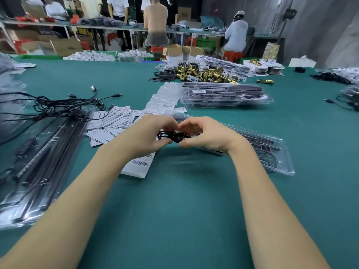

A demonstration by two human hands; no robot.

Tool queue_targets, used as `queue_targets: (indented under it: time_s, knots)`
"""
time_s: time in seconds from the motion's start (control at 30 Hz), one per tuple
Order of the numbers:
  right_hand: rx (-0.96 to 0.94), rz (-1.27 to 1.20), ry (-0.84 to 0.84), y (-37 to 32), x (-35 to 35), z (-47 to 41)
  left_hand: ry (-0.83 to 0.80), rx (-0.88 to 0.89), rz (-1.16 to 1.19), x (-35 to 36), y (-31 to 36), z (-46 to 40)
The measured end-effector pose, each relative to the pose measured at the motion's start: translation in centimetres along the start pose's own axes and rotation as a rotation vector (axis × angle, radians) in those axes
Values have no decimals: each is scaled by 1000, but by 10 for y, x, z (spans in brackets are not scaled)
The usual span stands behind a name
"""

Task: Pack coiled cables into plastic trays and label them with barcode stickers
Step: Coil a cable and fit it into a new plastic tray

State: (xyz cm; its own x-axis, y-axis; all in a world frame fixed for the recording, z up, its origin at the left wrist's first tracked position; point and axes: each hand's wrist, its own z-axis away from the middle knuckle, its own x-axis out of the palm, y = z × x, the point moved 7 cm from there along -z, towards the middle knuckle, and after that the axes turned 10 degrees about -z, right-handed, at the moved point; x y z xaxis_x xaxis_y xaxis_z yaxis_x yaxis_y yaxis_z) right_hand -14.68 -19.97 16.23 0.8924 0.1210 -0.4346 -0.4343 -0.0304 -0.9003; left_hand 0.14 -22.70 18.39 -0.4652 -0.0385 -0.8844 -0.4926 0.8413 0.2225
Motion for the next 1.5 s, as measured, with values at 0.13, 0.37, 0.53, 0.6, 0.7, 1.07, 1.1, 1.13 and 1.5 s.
queue_targets:
  time_s: [0.13, 0.37, 0.53, 0.6, 0.7, 1.07, 1.1, 1.13, 1.5]
  knots:
    - [14, 269, 23, 2, -14, 4, 81, 68, -16, 2, -1, 4]
    - [47, 375, 139, 16, -24, 6, 224, 139, -88, 7, 0, 13]
    - [17, 295, 153, 18, -31, 11, 287, 135, -142, 9, 2, 13]
    - [12, 273, 169, 19, -32, 13, 312, 113, -162, 10, 3, 12]
    - [13, 235, 184, 20, -34, 12, 390, 123, -254, 6, 9, 13]
    - [20, 138, 196, 23, -38, 14, 431, -41, -250, 20, -4, 2]
    - [24, 135, 194, 23, -38, 14, 443, -29, -262, 19, -3, 1]
    - [28, 132, 192, 23, -38, 14, 451, -23, -261, 18, -1, 1]
    - [38, 81, 184, 27, -38, 12, 162, -88, -327, 24, 2, -18]
